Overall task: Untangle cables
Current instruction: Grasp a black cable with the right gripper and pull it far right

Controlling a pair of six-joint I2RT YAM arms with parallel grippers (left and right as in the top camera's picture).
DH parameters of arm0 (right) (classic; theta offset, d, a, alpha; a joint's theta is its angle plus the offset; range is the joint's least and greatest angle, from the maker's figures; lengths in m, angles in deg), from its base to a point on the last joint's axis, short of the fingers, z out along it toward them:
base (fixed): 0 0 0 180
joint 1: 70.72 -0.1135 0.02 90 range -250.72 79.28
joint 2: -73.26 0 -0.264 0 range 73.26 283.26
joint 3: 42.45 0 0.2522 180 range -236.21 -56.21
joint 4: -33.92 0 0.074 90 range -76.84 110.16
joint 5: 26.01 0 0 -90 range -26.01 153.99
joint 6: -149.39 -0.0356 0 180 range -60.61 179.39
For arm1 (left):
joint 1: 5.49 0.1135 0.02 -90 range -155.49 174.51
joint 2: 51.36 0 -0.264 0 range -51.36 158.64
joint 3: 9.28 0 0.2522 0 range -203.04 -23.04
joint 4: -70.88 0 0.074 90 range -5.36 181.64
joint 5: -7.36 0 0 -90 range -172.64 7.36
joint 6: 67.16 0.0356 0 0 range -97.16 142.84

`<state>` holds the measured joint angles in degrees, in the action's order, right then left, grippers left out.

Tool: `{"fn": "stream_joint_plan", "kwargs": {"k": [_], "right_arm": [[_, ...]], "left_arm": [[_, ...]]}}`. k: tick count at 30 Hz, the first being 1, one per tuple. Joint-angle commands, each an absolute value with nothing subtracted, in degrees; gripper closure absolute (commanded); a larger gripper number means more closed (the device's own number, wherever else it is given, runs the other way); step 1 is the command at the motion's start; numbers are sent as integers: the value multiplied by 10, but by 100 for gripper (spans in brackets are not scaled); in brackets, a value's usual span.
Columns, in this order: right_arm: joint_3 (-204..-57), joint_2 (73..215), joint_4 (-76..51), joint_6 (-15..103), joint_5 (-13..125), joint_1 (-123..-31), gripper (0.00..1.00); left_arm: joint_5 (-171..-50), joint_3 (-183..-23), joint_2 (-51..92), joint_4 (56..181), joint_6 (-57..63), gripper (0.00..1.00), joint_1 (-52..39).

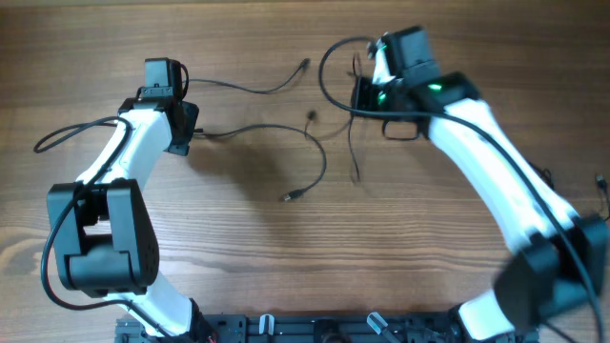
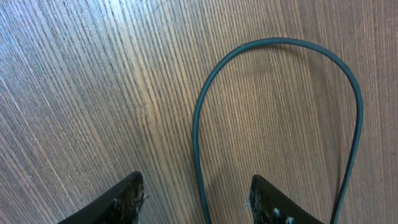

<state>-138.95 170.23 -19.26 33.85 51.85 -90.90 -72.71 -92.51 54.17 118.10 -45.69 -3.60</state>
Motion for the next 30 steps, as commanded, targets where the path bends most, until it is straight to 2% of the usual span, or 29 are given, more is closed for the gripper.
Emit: {"fn": "stream_joint_plan", "kwargs": {"k": [1,8,12,21,30], "right_arm": [[-1404,1611,-180,356,622,-893,96],[-1404,1538,-158,405,861,-834,96],[-1404,1538,-159,457,933,-788,96],[-1401,1546,-186,491,1015,-660,96],[-1400,1628,-262,471,1013,-537,96]], "left_arm": [[-728,-926,542,1181,-465,43,-36],[-728,-926,542,1181,-465,44,-36],[-728,-926,542,1181,-465,43,-36],[-728,-926,542,1181,-465,43,-36],[-728,-926,542,1181,-465,43,-36]]}}
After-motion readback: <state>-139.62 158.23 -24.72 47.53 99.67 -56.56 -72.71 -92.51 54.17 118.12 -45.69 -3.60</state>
